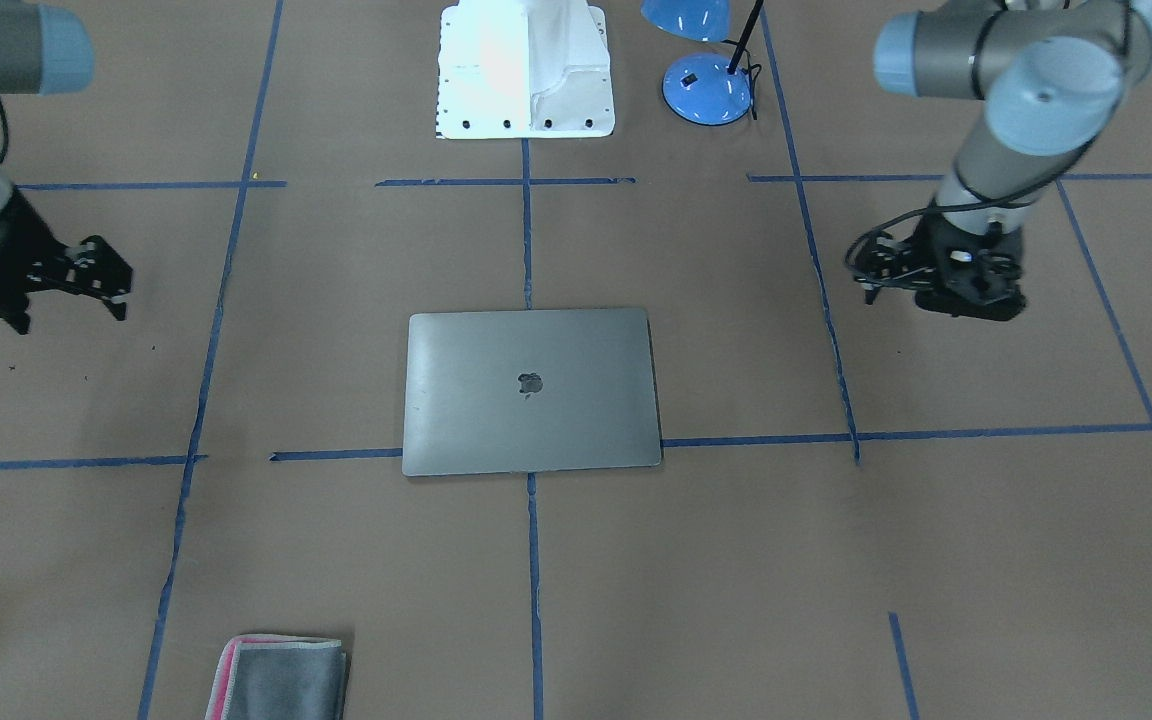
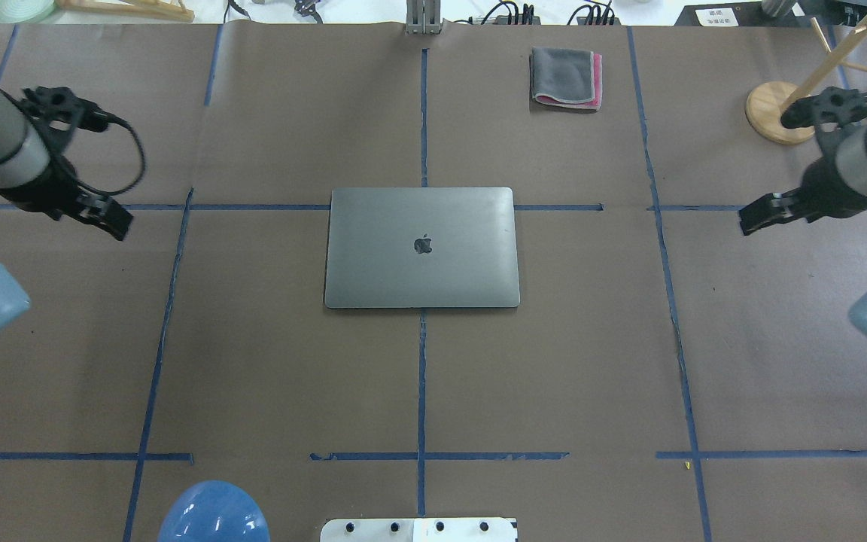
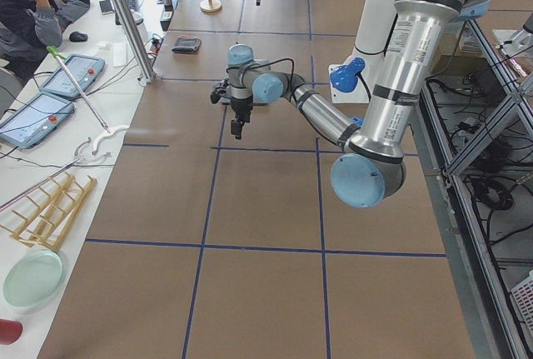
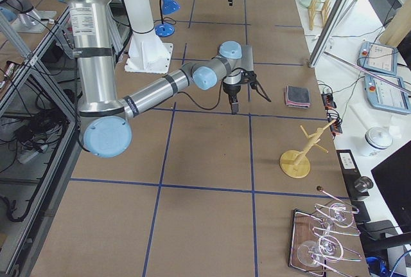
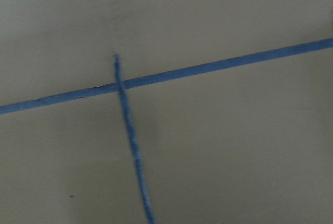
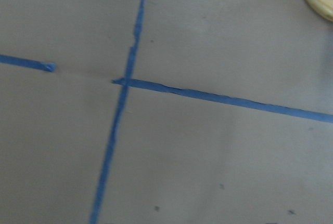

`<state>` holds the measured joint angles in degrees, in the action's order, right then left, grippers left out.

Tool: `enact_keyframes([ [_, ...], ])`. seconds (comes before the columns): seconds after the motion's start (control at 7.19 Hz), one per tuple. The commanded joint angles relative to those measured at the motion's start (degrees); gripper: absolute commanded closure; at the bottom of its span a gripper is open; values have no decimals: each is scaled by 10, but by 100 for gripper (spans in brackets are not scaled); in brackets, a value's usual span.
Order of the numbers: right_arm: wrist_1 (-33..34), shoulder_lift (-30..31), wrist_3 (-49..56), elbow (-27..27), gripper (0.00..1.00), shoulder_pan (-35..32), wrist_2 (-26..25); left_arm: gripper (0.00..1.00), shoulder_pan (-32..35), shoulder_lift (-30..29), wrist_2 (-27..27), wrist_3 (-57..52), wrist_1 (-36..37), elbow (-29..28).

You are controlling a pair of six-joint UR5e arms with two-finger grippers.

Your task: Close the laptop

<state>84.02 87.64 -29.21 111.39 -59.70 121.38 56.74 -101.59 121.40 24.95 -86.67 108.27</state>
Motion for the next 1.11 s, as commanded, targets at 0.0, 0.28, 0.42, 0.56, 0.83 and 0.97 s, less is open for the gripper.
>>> enact_keyframes([
  [0.0,36,68,210,-21,0,-140,73,0,151,93,73,-179,2,-10],
  [0.28,130,72,417,-70,0,-256,83,0,254,162,75,-299,2,-38],
  [0.42,139,75,443,-85,0,-283,87,0,269,193,76,-301,1,-40],
  [0.56,140,78,444,-89,0,-285,86,0,272,205,78,-302,1,-41],
  [0.83,139,85,441,-90,0,-292,109,0,309,229,157,-302,-2,-40],
  [0.97,136,91,435,-89,0,-292,110,0,309,232,155,-302,-6,-33],
])
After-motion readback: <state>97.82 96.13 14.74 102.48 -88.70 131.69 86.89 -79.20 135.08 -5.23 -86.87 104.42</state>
